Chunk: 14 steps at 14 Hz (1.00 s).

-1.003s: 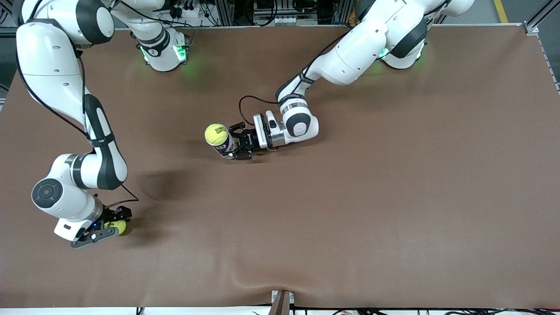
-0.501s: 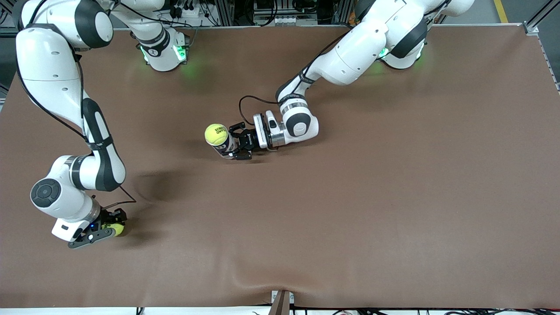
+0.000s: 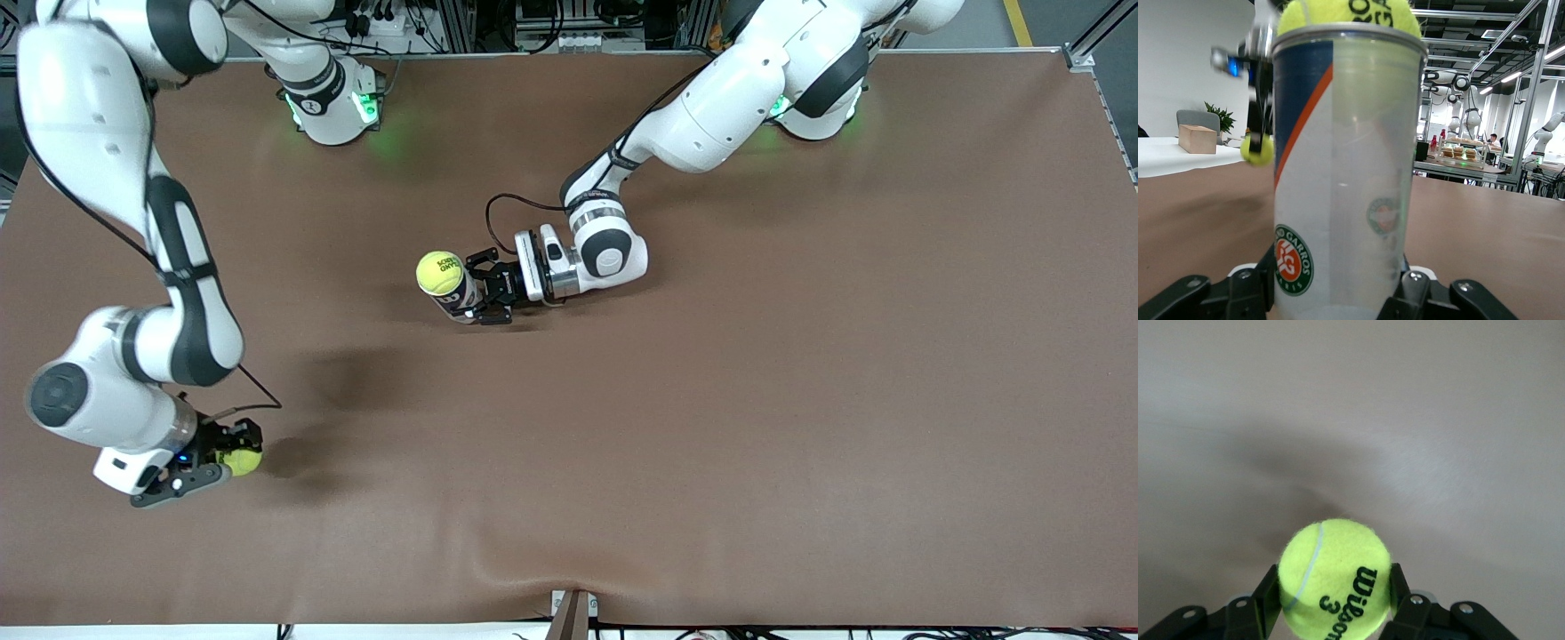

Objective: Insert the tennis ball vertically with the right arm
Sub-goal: 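Carry the second ball with the right gripper over the can opening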

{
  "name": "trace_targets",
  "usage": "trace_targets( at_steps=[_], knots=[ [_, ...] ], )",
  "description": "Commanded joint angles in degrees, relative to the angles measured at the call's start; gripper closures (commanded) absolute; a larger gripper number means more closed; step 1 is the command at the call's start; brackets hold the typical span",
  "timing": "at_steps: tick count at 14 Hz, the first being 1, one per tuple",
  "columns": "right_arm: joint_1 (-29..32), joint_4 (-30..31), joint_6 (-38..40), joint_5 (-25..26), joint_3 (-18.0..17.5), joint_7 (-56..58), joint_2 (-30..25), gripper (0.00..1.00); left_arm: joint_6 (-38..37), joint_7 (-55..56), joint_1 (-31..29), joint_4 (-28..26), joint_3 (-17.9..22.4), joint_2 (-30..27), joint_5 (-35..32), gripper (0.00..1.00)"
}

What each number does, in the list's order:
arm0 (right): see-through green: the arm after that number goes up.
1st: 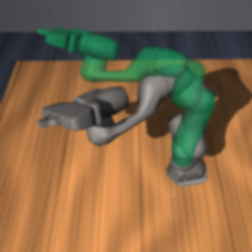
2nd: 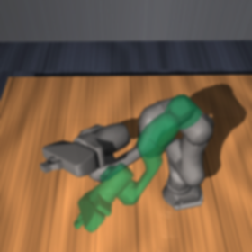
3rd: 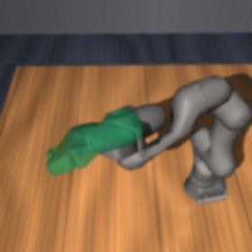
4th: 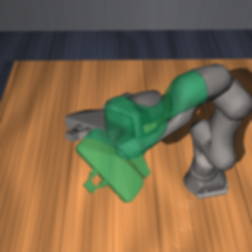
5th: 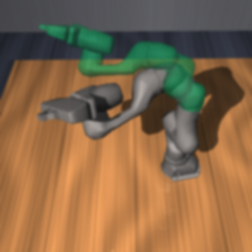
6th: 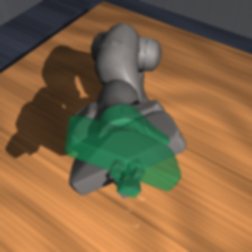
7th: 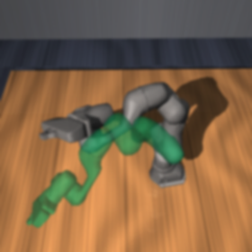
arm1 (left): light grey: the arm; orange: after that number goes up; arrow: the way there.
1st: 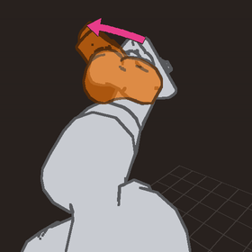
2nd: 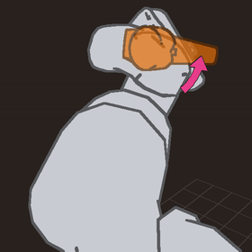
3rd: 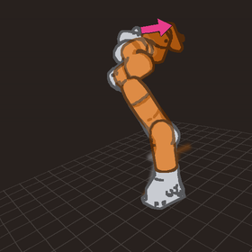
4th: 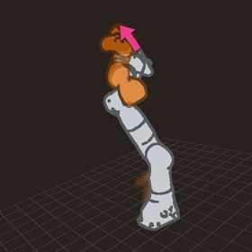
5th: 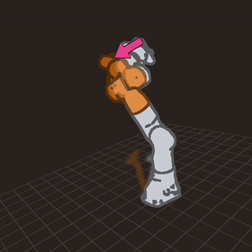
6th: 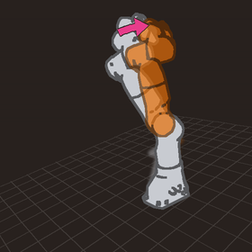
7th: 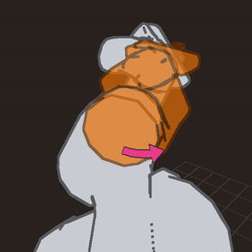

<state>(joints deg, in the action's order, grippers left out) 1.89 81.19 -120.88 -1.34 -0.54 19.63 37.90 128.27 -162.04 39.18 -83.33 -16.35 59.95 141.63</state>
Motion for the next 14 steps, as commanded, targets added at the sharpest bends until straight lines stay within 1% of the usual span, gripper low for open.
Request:
trace_targets(
  at_steps=[1,3,4,5,6,9,11,14],
  knots=[
    [-3.72,5.63,10.54,-0.94,-0.33,-10.01,-11.85,0.56,0.93,-17.87,-0.86,-2.98,-1.23,-1.33,2.69,0.36],
    [-6.62,6.43,17.83,-1.12,-0.51,-18.18,-17.39,0.53,1.11,-17.87,-0.86,-2.98,-1.14,-1.42,2.69,0.36],
    [-7.94,6.52,21.26,-2.34,-0.94,-20.74,-19.33,0.53,1.37,-17.87,-0.86,-3.07,-1.14,-1.59,2.69,0.36],
    [-10.04,6.70,23.30,-3.92,-1.12,-22.94,-20.74,0.53,1.55,-17.87,-0.86,-3.15,-1.14,-1.60,2.69,0.36],
    [-12.50,6.70,24.71,-4.11,-1.04,-26.27,-21.45,0.53,1.64,-18.04,-0.78,-3.16,-1.14,-1.77,2.69,0.37],
    [-18.48,7.22,25.60,-4.28,-1.13,-37.43,-21.73,0.54,1.64,-19.01,-0.86,-3.42,-1.14,-2.12,2.69,0.37],
    [-23.57,9.50,25.52,-4.29,-1.13,-45.07,-21.90,0.54,1.64,-19.01,-0.78,-3.42,-1.14,-2.03,2.69,0.37],
    [-27.71,11.88,25.08,-4.29,-1.13,-52.12,-21.81,0.56,2.07,-19.01,-0.78,-3.42,-1.14,-2.12,2.69,0.38]
  ],
)
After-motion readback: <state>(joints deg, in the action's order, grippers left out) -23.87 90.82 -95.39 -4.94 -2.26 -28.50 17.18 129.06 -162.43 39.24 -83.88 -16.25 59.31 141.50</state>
